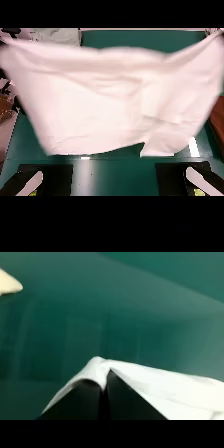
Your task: Fold the shirts.
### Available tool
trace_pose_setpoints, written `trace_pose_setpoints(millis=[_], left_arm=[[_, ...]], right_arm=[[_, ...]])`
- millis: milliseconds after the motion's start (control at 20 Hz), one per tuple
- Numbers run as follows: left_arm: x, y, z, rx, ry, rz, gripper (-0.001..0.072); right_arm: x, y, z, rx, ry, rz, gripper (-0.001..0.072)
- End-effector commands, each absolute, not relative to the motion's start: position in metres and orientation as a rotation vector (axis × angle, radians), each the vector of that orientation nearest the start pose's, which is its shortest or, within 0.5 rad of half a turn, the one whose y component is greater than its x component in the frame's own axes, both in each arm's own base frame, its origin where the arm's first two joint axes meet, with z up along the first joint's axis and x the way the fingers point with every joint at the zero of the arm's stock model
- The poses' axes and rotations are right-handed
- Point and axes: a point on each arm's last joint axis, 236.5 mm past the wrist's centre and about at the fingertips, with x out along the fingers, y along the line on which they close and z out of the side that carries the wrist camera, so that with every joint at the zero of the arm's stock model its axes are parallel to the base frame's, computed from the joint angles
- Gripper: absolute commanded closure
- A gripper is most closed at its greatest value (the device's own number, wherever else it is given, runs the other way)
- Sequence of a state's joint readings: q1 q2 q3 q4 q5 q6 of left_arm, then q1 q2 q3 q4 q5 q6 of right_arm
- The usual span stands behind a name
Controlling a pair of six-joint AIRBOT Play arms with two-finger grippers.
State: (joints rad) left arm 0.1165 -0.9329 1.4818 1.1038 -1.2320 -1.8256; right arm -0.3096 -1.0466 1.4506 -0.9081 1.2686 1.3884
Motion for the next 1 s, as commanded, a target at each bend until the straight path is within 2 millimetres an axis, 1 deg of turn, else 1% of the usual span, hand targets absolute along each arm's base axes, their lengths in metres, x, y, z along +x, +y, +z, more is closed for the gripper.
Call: trace_pose_setpoints(millis=[0,50,100,150,200,250,300,350,400,550,650,700,800,950], left_arm=[[0.410,-0.081,0.141,-0.634,0.905,-0.156,0.0680],[0.420,-0.086,0.106,-0.647,0.941,-0.135,0.0680],[0.428,-0.090,0.080,-0.655,0.963,-0.117,0.0680],[0.437,-0.092,0.058,-0.655,0.982,-0.101,0.0680],[0.447,-0.091,0.040,-0.659,0.988,-0.082,0.0680],[0.456,-0.090,0.029,-0.665,0.981,-0.066,0.0680],[0.466,-0.086,0.022,-0.669,0.958,-0.050,0.0680],[0.476,-0.082,0.021,-0.673,0.923,-0.037,0.0680],[0.484,-0.078,0.024,-0.676,0.883,-0.027,0.0680],[0.502,-0.069,0.039,-0.711,0.778,0.002,0.0680],[0.511,-0.063,0.049,-0.728,0.715,0.016,0.0680],[0.516,-0.060,0.054,-0.736,0.683,0.022,0.0680],[0.524,-0.054,0.062,-0.751,0.628,0.033,0.0680],[0.532,-0.048,0.073,-0.762,0.563,0.043,0.0680]], right_arm=[[0.398,0.039,0.100,0.546,1.076,0.293,0.0693],[0.407,0.045,0.068,0.548,1.138,0.308,0.0693],[0.418,0.048,0.041,0.547,1.179,0.314,0.0693],[0.427,0.051,0.020,0.547,1.211,0.319,0.0693],[0.438,0.053,0.004,0.545,1.234,0.324,0.0693],[0.448,0.055,-0.008,0.536,1.250,0.336,0.0693],[0.460,0.054,-0.014,0.525,1.250,0.344,0.0693],[0.471,0.052,-0.015,0.523,1.240,0.344,0.0693],[0.484,0.050,-0.013,0.517,1.220,0.344,0.0693],[0.522,0.037,0.001,0.509,1.149,0.334,0.0693],[0.542,0.032,0.010,0.526,1.124,0.324,0.0693],[0.550,0.027,0.012,0.523,1.114,0.325,0.0693],[0.562,0.025,0.011,0.534,1.109,0.323,0.0693],[0.570,0.026,-0.007,0.558,1.162,0.334,0.0692]])
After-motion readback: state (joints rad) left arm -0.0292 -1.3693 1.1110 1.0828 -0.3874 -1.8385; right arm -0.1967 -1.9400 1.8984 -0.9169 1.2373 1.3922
